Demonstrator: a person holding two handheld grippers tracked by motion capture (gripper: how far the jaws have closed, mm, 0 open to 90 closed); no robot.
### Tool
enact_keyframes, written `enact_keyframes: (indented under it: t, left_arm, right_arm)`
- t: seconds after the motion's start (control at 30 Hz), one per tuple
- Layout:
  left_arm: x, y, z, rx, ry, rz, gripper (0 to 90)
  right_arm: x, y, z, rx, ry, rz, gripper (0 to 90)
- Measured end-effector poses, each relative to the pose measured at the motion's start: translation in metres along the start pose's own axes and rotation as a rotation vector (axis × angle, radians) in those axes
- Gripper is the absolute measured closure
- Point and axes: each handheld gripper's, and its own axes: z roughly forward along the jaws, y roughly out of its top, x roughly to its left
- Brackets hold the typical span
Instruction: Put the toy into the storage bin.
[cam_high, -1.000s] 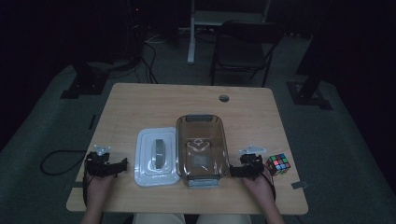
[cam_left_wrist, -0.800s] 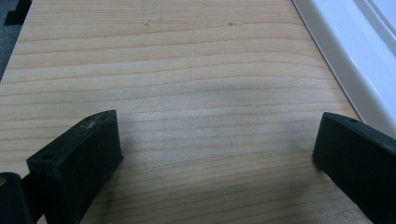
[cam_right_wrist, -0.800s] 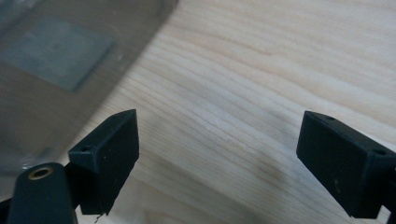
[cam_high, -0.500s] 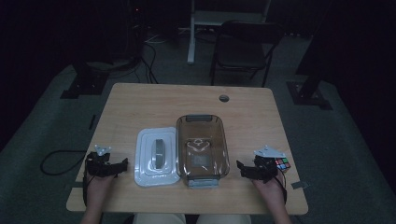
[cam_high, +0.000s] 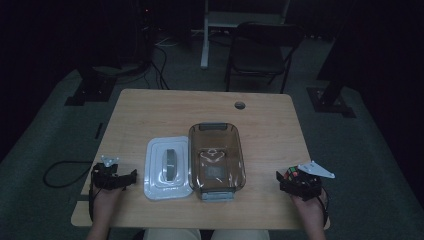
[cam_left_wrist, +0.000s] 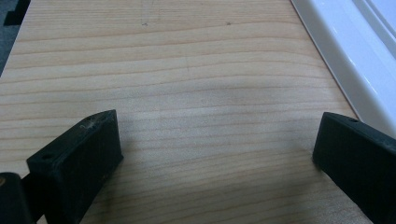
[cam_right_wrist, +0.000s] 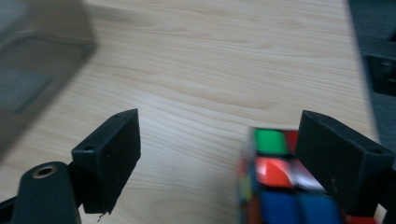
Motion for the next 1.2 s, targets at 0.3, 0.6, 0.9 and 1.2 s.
enact_keyframes:
  t: [0.3,0.6,0.9,1.2]
  left_arm:
    - [0.0,0.0,0.0,0.0,0.0,0.0,1.9]
    - [0.0,0.0,0.0,0.0,0.0,0.0,1.9]
    - [0.0,0.0,0.0,0.0,0.001,-0.001,1.9]
    - [0.0,0.0,0.0,0.0,0.002,-0.002,1.9]
  right_arm:
    - [-0.03,-0.016,-0.002,0.004,-0.06,0.065,14.5]
    - [-0.037,-0.032,0.011,0.062,-0.042,0.104,14.5]
    - [-0.038,-0.04,0.021,0.123,-0.028,0.108,20.0]
    - [-0.033,-0.04,0.025,0.161,-0.055,0.074,26.3]
